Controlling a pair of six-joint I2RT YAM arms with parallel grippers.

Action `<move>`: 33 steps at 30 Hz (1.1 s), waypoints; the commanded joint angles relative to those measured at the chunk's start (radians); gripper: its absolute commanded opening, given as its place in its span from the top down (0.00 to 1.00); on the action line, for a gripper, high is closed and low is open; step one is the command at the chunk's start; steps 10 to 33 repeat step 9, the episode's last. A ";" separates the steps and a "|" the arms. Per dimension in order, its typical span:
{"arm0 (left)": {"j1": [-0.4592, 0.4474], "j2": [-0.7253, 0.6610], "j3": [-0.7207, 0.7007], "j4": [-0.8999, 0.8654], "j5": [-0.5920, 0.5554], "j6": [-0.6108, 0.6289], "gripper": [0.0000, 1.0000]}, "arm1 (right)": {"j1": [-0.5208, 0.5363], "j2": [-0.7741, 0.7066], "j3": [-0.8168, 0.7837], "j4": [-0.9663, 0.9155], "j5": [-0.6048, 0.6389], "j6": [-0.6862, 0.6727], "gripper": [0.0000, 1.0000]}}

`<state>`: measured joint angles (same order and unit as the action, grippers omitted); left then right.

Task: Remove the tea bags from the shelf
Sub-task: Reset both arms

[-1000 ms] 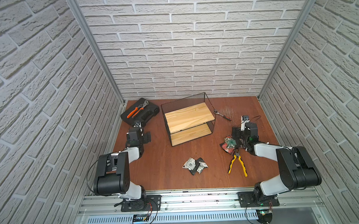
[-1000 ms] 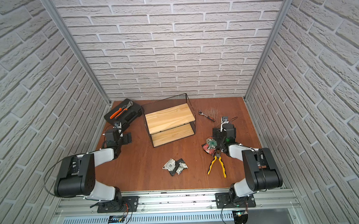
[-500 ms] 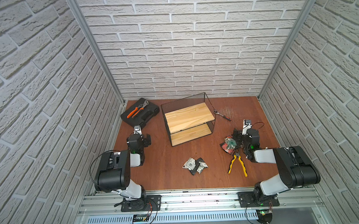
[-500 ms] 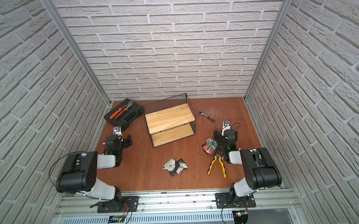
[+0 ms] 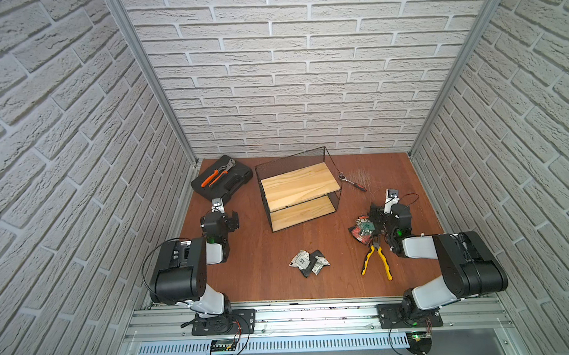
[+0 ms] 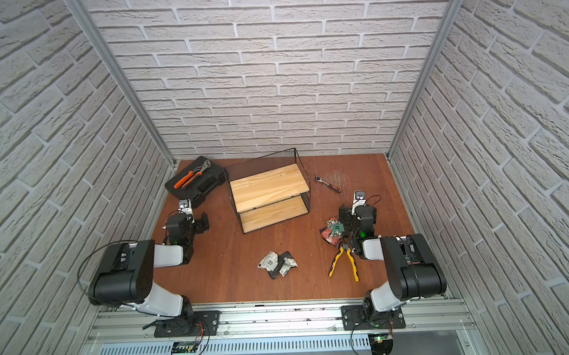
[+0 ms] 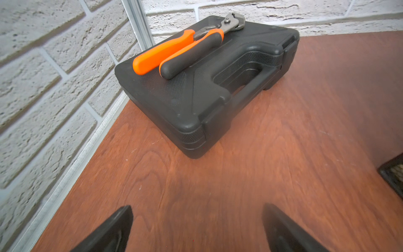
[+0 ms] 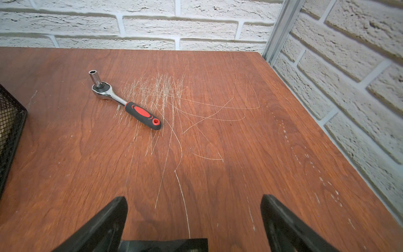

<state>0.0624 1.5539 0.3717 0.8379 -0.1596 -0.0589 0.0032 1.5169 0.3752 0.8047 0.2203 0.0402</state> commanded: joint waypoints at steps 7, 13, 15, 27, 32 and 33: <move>-0.002 -0.004 0.010 0.050 -0.006 0.010 0.02 | 0.006 -0.003 0.013 0.043 0.013 -0.008 0.00; -0.002 -0.005 0.009 0.052 -0.006 0.010 0.02 | 0.007 -0.006 0.007 0.052 0.011 -0.007 0.00; -0.002 -0.005 0.009 0.052 -0.006 0.010 0.02 | 0.007 -0.006 0.007 0.052 0.011 -0.007 0.00; -0.002 -0.005 0.009 0.052 -0.006 0.010 0.02 | 0.007 -0.006 0.007 0.052 0.011 -0.007 0.00; -0.002 -0.005 0.009 0.052 -0.006 0.010 0.02 | 0.007 -0.006 0.007 0.052 0.011 -0.007 0.00; -0.002 -0.005 0.009 0.052 -0.006 0.010 0.02 | 0.007 -0.006 0.007 0.052 0.011 -0.007 0.00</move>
